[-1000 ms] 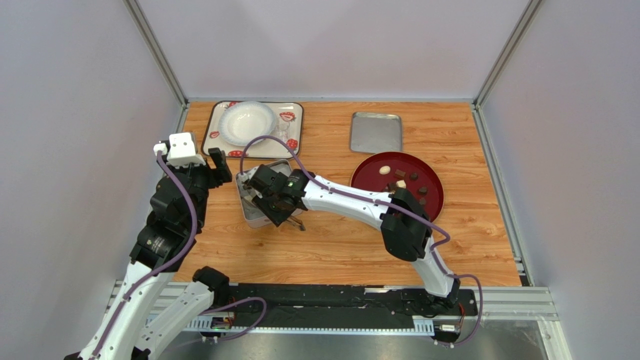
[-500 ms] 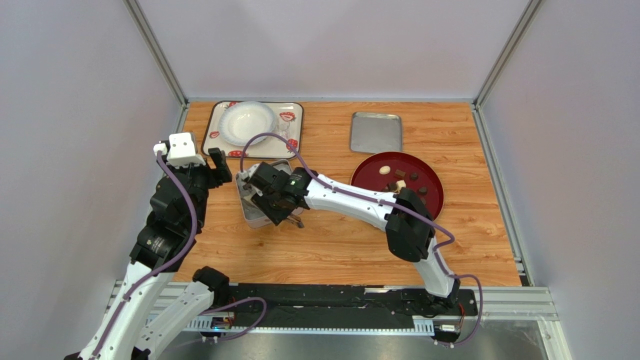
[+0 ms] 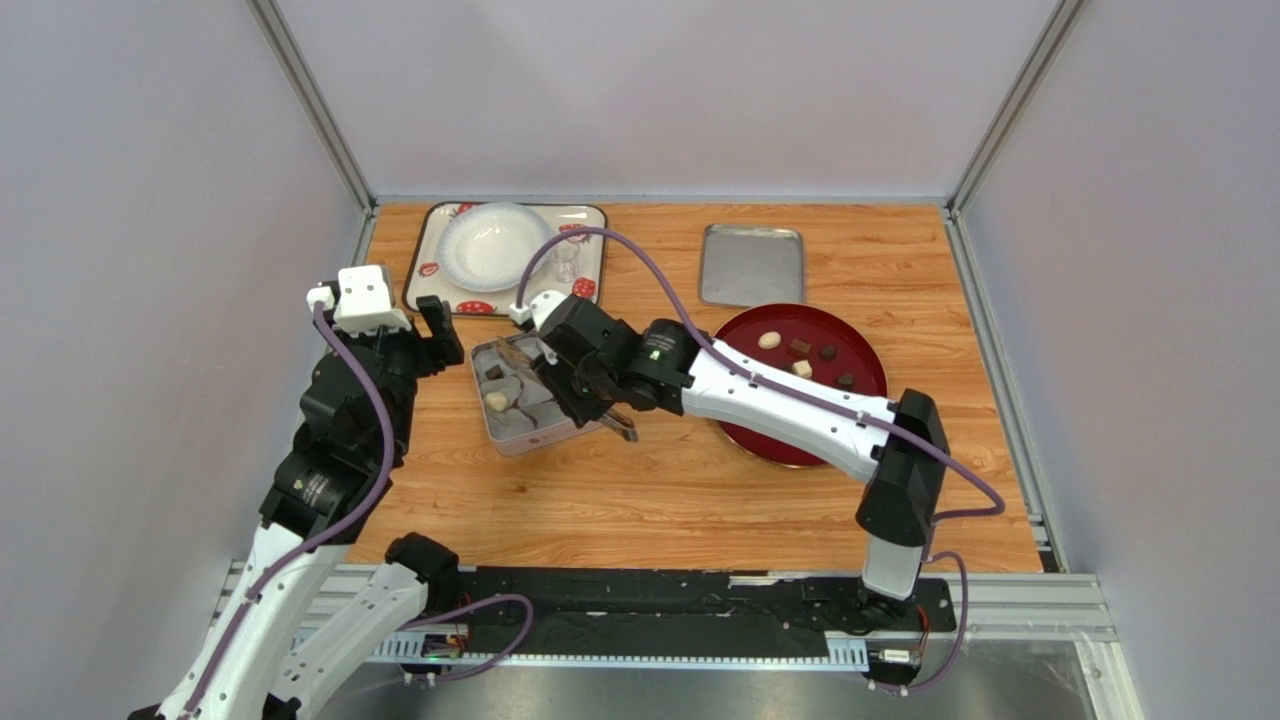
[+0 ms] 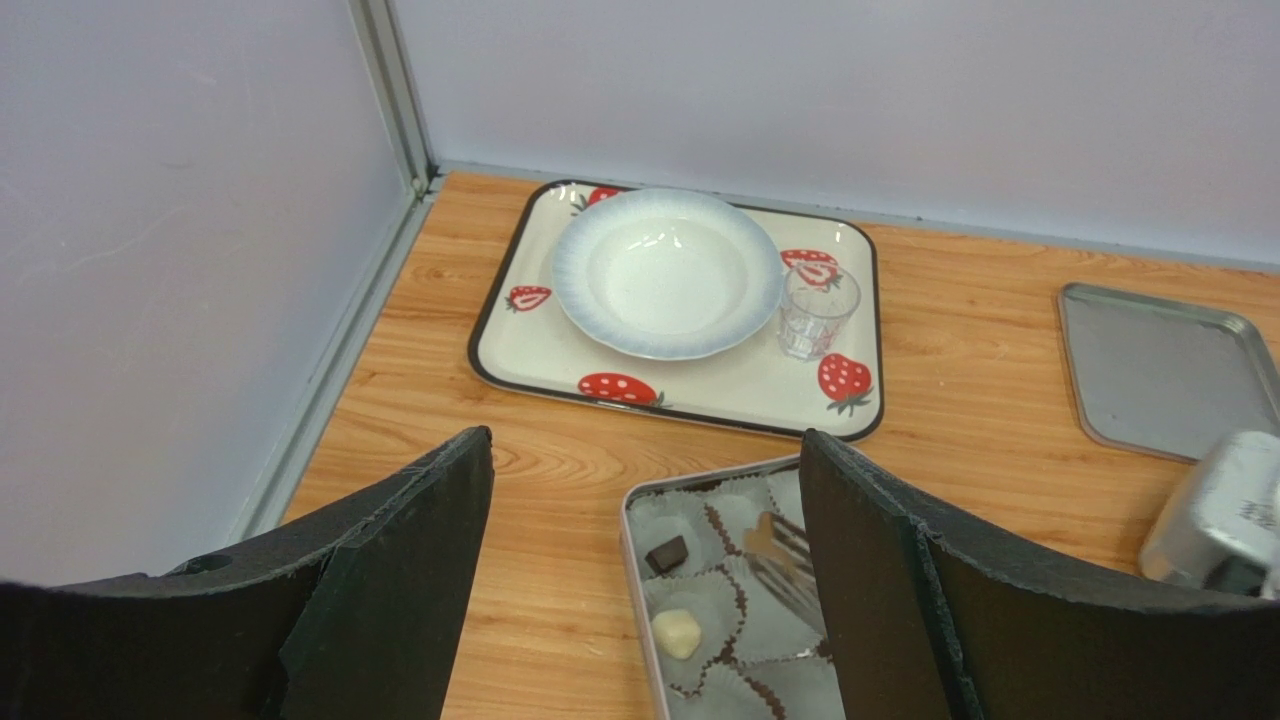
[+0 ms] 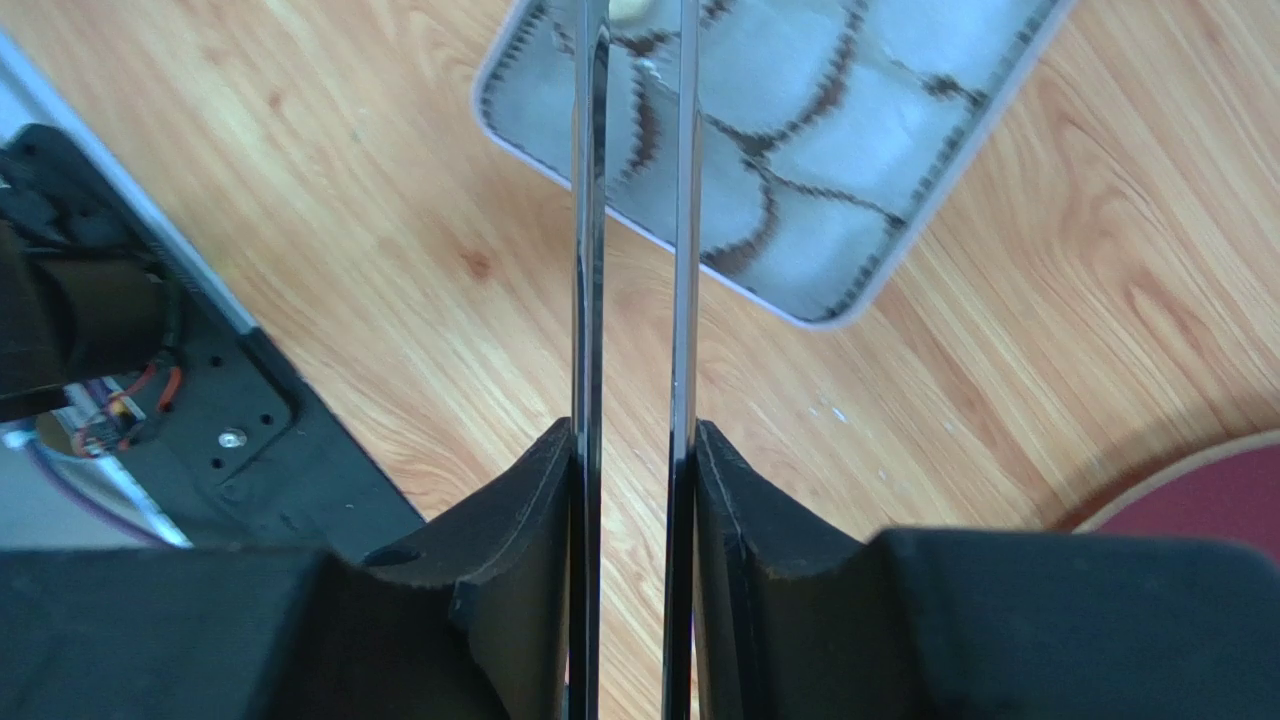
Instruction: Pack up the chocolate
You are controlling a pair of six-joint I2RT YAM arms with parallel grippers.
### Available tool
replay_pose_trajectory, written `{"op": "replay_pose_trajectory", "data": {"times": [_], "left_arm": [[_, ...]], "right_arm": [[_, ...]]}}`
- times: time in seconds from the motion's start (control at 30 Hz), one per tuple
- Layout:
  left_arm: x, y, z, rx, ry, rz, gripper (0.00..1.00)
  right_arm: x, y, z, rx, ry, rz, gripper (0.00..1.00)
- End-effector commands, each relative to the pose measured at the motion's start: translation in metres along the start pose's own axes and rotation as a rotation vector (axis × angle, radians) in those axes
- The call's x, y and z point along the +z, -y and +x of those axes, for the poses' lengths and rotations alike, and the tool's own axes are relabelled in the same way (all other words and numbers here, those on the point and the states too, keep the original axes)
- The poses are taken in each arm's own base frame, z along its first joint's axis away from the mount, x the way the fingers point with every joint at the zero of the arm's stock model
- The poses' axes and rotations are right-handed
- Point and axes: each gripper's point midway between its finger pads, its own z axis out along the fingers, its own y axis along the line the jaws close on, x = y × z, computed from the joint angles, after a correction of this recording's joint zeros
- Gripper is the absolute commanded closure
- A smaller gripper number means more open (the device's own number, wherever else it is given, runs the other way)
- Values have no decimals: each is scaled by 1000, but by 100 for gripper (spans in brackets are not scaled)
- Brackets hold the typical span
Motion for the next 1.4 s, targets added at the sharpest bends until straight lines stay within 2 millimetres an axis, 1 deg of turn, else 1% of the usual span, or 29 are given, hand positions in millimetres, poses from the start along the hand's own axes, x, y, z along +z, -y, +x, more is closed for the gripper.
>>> {"op": "replay_pose_trajectory", "data": {"times": [0.0,0.07,0.1,0.13,0.17,0.2,0.23,0.3,0.33,0.37,0.4,0.43,0.47,0.5,0.53,0.57,0.63,0.67,0.73,0.77,0.87,1.0,1.13,1.37], "left_arm": [[0,0,-6,-19,23,2,17],[0,0,-6,-20,23,3,17],[-1,0,-6,-20,23,5,17],[0,1,-6,-18,21,8,17],[0,1,-6,-19,21,8,17],[0,1,-5,-17,20,9,17],[0,2,-5,-18,18,11,17],[0,3,-5,-19,18,15,17],[0,3,-5,-20,19,17,17],[0,3,-5,-19,18,18,17],[0,3,-5,-20,16,17,17],[0,3,-5,-18,16,17,17],[1,4,-4,-18,15,18,17],[1,4,-4,-16,12,18,17],[1,4,-3,-15,11,18,17],[2,4,-3,-14,10,17,17],[2,5,-2,-13,7,19,17],[3,5,-2,-12,6,19,17],[3,5,-1,-9,1,16,17],[4,5,-1,-7,1,16,17],[4,5,-1,-7,1,15,17],[4,6,0,-6,-2,21,17],[5,6,0,-3,-5,19,18],[5,6,1,-2,-6,20,18]], "right_arm": [[-30,41,7,74,39,120,68],[-38,59,18,113,25,175,68],[-37,68,35,124,-13,200,68],[-49,75,38,145,0,216,68],[-51,85,46,179,-14,242,68],[-53,94,64,196,-54,269,68],[-64,105,69,226,-43,292,69],[-74,116,85,281,-65,323,69],[-76,126,103,306,-99,352,69],[-88,130,109,328,-96,360,69],[-91,133,118,358,-105,370,69],[-93,140,132,383,-132,385,69],[-102,141,140,398,-133,388,69],[-105,143,146,414,-142,392,69],[-107,146,160,434,-171,398,68],[-114,147,168,446,-182,403,68],[-117,149,182,473,-209,417,68],[-118,149,193,477,-238,421,68],[-121,146,200,493,-240,408,68],[-120,145,207,498,-256,405,68],[-122,145,216,506,-269,406,67],[-121,148,215,513,-259,417,63],[-116,151,214,512,-264,418,60],[-107,158,216,516,-278,438,59]]}}
